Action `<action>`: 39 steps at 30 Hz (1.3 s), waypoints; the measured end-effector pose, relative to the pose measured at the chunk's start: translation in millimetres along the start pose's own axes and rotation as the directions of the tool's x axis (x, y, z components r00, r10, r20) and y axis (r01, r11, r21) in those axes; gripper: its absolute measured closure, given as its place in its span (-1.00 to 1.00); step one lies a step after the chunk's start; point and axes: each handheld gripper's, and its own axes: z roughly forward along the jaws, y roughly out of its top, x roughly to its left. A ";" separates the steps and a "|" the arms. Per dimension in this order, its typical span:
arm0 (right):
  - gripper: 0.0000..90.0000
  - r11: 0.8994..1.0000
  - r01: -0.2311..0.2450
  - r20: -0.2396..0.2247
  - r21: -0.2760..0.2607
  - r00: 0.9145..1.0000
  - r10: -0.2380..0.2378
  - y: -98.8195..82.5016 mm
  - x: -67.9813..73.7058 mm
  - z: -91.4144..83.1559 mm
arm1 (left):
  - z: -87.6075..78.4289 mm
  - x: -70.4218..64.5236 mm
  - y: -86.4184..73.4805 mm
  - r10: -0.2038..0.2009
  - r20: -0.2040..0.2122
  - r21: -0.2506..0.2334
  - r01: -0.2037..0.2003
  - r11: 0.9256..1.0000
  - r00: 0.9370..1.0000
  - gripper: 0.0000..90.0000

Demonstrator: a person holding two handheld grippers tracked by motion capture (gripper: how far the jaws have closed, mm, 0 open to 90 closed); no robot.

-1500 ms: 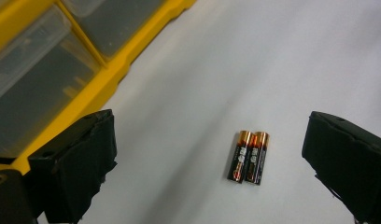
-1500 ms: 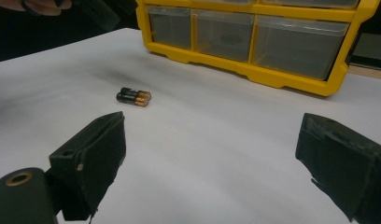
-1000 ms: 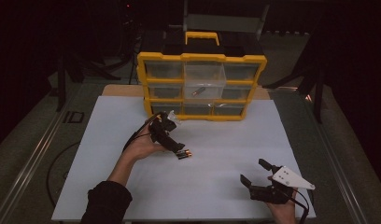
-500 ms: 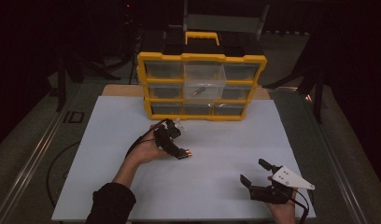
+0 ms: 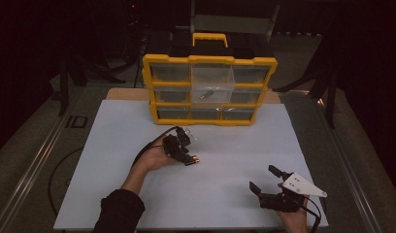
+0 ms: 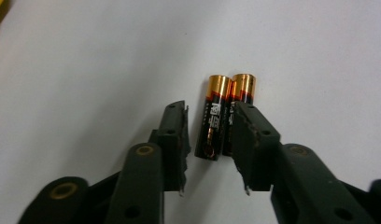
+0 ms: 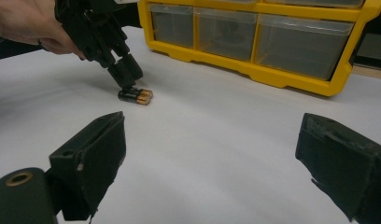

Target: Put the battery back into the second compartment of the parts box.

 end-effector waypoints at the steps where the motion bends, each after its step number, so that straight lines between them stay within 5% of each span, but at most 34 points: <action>1: -0.82 1.000 -0.001 0.001 0.001 1.000 0.001 0.0 0.1 0.1 | 1.2 0.0 0.2 0.001 -0.010 0.005 -0.001 1.000 1.000 0.52; 9: -0.82 1.000 0.005 -0.002 0.000 1.000 -0.005 -0.2 0.1 0.8 | 15.3 -0.6 1.7 0.004 -0.017 0.047 -0.003 0.999 1.000 0.71; 21: -0.82 1.000 0.000 -0.001 0.000 1.000 0.000 0.1 0.5 0.5 | 15.0 -1.7 1.1 0.016 -0.024 0.043 -0.015 0.999 1.000 0.73; 38: -0.82 1.000 -0.001 -0.001 0.001 1.000 0.001 0.1 -0.1 0.0 | 7.9 -1.7 0.6 0.015 -0.036 0.010 -0.015 1.000 0.999 0.73; 39: -0.82 1.000 -0.003 -0.001 0.000 1.000 0.003 0.1 -0.2 -0.2 | 0.9 0.2 -0.1 0.001 -0.033 -0.020 -0.002 1.000 0.999 0.73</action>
